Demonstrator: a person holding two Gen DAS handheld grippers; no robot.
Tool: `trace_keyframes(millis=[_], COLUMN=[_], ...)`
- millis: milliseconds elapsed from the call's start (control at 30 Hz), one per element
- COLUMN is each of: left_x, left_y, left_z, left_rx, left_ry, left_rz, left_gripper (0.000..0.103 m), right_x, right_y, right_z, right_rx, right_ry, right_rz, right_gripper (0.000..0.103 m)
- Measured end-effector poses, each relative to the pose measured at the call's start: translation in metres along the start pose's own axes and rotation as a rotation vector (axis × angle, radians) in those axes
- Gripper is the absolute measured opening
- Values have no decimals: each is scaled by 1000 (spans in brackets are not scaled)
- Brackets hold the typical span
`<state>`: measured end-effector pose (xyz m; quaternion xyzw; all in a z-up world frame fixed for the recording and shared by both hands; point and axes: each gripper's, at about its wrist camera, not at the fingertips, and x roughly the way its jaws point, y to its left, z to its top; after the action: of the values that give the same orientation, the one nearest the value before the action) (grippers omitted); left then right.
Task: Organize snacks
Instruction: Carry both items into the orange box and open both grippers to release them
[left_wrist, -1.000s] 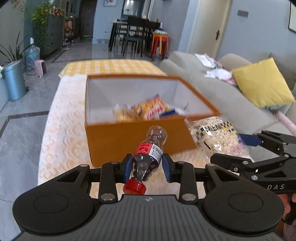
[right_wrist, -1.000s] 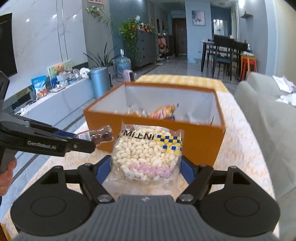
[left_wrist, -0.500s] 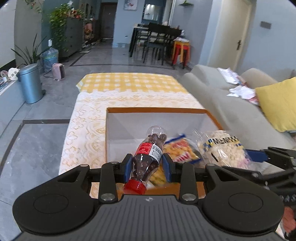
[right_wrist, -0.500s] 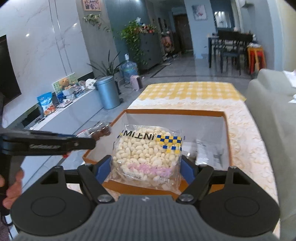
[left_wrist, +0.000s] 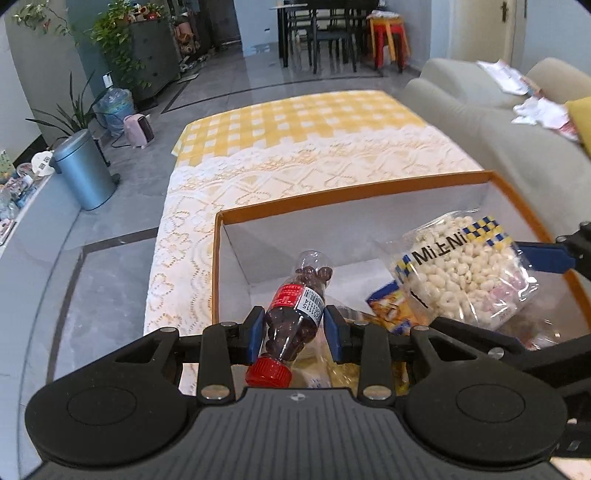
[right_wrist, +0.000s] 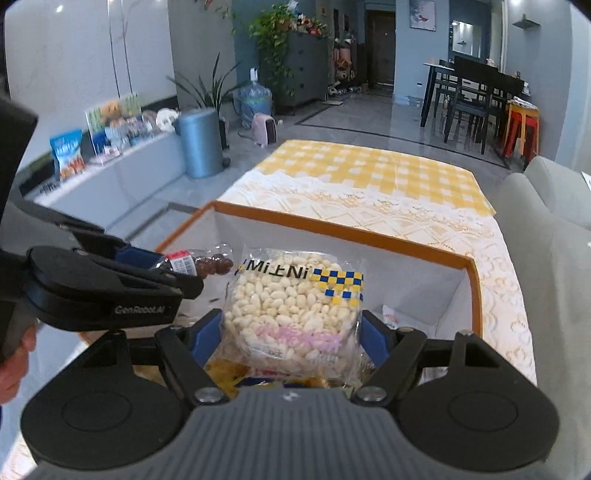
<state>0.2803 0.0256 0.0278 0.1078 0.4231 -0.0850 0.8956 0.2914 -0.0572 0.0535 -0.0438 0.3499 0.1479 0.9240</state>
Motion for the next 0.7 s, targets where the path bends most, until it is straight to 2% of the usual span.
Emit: trace_keyframes(millis=[367, 467, 700], left_x=[22, 25, 28], left_y=[-7, -7, -12], left_z=[3, 3, 3], left_rx=[26, 37, 62], left_ry=[45, 51, 60], left_rz=[54, 74, 128], left_gripper=[39, 39, 33], right_x=[27, 26, 19], right_y=[-7, -6, -15], right_z=[-4, -6, -9], right_rx=[-52, -60, 11], right_ry=[46, 32, 28], right_rz=[-45, -40, -40], right_gripper=[77, 79, 79])
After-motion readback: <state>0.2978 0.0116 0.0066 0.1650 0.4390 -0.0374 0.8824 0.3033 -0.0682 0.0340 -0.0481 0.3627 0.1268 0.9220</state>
